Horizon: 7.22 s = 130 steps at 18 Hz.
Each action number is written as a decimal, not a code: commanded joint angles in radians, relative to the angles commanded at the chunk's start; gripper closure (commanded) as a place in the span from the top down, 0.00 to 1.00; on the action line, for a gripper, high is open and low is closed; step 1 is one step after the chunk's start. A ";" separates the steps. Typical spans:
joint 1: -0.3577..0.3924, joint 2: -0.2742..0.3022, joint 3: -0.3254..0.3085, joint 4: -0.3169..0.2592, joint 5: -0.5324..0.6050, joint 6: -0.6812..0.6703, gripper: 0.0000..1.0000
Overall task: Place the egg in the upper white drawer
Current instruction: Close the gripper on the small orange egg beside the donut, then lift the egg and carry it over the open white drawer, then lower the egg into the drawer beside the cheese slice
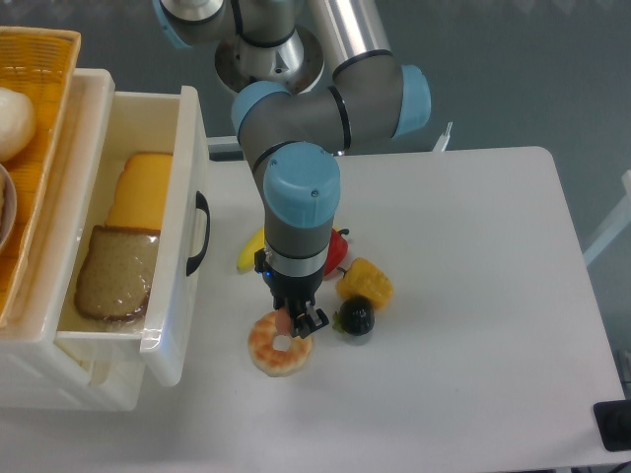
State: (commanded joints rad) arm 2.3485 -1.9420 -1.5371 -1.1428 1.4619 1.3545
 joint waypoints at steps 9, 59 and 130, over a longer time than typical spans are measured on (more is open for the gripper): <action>0.005 0.008 0.012 0.000 -0.003 -0.028 0.26; -0.103 0.367 -0.083 -0.127 -0.337 -0.218 0.25; -0.210 0.339 -0.143 -0.198 -0.319 -0.195 0.57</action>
State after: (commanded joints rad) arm 2.1384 -1.6030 -1.6797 -1.3407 1.1428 1.1597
